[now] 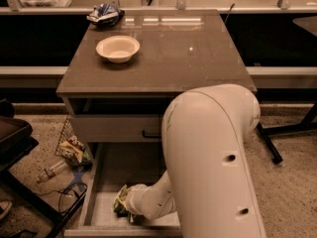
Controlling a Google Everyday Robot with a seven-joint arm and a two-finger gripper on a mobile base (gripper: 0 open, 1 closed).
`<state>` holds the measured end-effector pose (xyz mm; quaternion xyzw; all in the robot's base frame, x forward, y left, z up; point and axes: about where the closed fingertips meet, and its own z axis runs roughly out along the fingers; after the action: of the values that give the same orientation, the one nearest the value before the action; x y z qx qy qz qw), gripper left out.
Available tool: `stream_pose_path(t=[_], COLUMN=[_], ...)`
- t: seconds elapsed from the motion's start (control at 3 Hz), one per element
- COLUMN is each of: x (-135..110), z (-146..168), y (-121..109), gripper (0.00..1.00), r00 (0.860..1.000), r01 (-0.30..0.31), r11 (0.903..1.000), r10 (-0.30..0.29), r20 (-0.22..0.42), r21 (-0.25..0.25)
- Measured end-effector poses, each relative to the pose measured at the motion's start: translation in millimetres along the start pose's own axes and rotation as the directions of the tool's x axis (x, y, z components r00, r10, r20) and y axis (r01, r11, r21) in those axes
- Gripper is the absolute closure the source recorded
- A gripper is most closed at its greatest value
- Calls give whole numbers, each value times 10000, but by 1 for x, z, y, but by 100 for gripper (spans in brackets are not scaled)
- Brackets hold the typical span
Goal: Pick green jalapeno chip bag from middle drawer and place on counter
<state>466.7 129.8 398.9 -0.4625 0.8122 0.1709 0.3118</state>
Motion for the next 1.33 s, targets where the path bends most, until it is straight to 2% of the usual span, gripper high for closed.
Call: stream_pose_path(t=[0.33,0.67,1.0,1.33], x=[-21,-54,-102,-166], z=[-22,-70,-136,-199], y=[-8,-29,-61,-81], gripper=[100,100,100,100], r00=[9993,9954,9868,9768], r01=[-148,-580,-937,-977], r11=[9999,9983,9949,9940], r10=[150,577,879,864], r20=[330,769,1363,1960], r21=[-71,17,372,488])
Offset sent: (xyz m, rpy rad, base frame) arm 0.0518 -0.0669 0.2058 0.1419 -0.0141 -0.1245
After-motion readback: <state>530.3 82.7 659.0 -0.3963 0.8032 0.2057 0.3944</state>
